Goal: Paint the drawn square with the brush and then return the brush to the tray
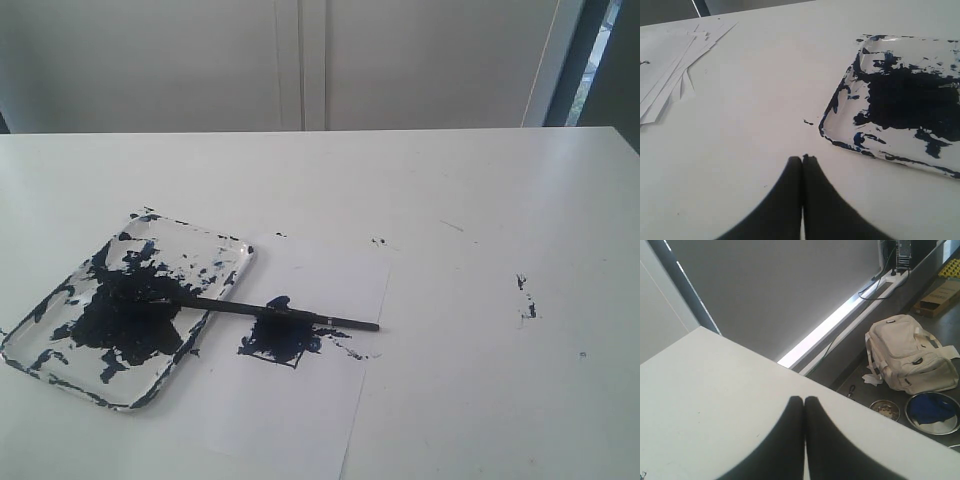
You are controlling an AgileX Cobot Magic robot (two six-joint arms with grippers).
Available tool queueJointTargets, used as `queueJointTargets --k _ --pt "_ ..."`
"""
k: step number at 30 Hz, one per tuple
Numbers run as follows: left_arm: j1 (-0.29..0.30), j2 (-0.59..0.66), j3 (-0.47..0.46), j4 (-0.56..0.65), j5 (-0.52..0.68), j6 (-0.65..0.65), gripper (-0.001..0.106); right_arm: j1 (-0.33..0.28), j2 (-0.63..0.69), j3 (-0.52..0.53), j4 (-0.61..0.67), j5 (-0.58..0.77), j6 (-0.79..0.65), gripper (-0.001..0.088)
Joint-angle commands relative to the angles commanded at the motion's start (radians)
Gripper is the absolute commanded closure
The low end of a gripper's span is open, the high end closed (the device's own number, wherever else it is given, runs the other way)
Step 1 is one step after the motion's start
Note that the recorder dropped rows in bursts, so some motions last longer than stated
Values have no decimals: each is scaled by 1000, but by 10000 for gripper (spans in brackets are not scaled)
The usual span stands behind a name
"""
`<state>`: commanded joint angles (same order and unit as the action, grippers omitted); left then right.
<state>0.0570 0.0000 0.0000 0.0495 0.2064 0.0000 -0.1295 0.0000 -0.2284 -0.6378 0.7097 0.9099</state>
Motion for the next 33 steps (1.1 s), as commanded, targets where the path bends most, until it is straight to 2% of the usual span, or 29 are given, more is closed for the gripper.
queueJointTargets --k 4,10,12,16,18,23,28,33 --pt "0 0 0 0 0 0 1053 0 0 10 54 6 13 868" --pt "0 0 0 0 0 0 1053 0 0 10 49 -19 -7 868" --pt "0 0 0 0 0 0 1053 2 0 10 70 -69 -85 868" --pt "0 0 0 0 -2 0 1053 2 0 10 171 -320 -401 868" --pt "0 0 0 0 -2 0 1053 2 0 10 247 -400 -521 868" --pt "0 0 0 0 -2 0 1053 2 0 28 437 -363 -712 868" --pt "0 0 0 0 -2 0 1053 2 0 120 597 -429 -874 868" --pt "0 0 0 0 -2 0 1053 2 0 157 622 -427 -882 868"
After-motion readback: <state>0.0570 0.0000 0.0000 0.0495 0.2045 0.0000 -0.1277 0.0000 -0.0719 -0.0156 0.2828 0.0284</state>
